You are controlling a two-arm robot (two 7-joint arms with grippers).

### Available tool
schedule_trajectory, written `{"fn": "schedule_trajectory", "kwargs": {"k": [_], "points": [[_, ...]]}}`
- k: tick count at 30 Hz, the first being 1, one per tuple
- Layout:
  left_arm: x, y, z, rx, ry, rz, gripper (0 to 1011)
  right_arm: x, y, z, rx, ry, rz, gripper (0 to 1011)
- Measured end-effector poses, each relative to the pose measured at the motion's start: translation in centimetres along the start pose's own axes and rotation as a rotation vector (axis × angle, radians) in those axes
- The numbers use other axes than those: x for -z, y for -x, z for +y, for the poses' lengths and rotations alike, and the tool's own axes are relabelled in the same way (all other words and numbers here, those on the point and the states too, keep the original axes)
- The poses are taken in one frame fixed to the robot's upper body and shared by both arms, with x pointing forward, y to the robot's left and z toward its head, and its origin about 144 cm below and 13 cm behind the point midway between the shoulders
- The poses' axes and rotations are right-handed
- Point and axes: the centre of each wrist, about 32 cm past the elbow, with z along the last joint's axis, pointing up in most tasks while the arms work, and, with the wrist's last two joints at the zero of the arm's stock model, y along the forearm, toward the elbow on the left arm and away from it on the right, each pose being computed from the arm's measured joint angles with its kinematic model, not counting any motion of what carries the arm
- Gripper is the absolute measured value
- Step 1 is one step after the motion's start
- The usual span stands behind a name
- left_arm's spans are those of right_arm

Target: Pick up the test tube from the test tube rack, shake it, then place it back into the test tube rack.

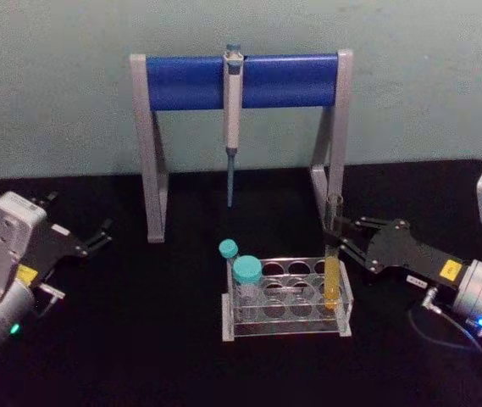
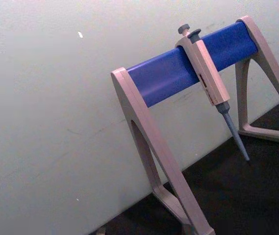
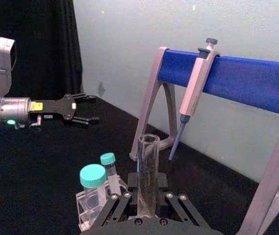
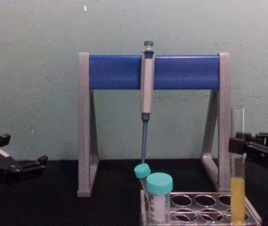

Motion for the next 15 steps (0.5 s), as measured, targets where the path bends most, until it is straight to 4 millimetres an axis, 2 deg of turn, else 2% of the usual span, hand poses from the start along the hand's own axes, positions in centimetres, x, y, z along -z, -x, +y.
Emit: {"fn": "schedule_trajectory", "kwargs": {"k": [15], "points": [[0.0,0.0,0.0,0.0,0.0,0.0,1001,0.72,-0.15,0.15,-0.008,0.011,0.015,229]]}}
